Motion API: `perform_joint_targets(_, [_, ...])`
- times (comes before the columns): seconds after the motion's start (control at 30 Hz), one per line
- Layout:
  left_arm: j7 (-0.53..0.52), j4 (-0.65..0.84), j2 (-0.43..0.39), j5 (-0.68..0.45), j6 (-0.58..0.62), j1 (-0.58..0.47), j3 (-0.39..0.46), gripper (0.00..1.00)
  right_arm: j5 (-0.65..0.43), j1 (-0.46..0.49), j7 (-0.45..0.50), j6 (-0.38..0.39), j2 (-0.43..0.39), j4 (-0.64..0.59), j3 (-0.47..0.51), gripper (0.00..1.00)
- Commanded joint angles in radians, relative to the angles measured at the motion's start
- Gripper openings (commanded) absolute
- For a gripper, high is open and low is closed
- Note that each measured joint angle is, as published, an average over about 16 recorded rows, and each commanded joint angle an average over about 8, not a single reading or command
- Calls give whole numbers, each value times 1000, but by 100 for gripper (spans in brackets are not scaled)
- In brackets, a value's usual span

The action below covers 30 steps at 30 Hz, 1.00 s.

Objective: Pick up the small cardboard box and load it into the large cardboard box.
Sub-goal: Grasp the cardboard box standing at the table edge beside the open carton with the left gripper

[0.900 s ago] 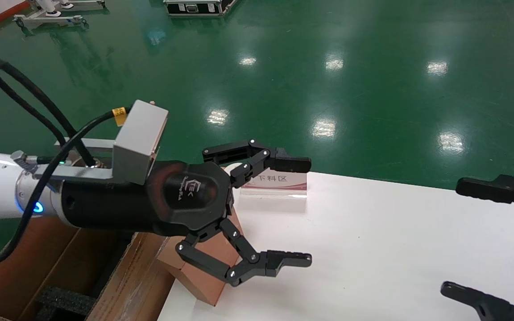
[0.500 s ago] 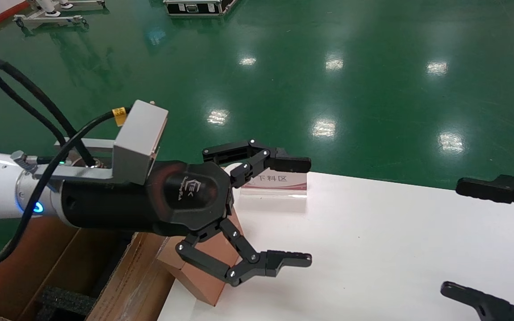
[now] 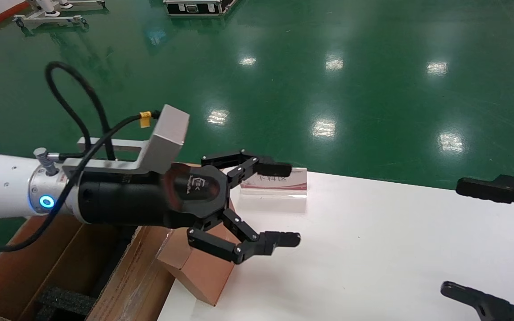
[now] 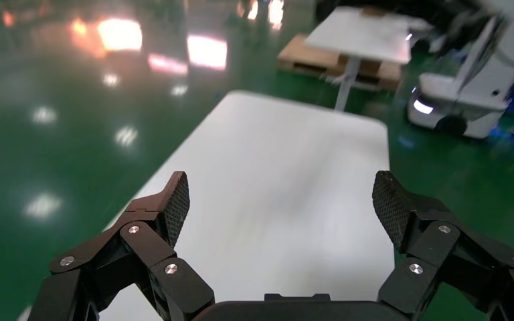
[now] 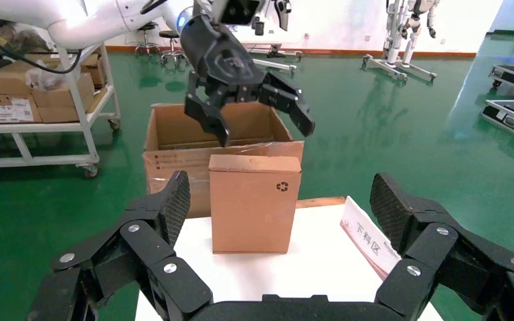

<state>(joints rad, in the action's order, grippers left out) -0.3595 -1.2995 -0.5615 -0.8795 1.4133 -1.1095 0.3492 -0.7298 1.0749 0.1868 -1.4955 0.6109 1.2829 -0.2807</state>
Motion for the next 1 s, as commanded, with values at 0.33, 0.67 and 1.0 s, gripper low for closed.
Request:
perform_joint_targets(0.33, [-299, -46, 13, -319, -2, -194, 137, 100, 1, 0, 0, 0, 0, 0, -1, 100])
perform_joint_targets(0.67, [-541, -56, -42, -593, 60, -384, 244, 100, 1, 0, -1, 1, -1, 0, -2, 100])
perform_joint_targets(1.0, [-632, -60, -77, -712, 106, -469, 306, 100, 2, 1, -1, 1, -1, 0, -2, 100])
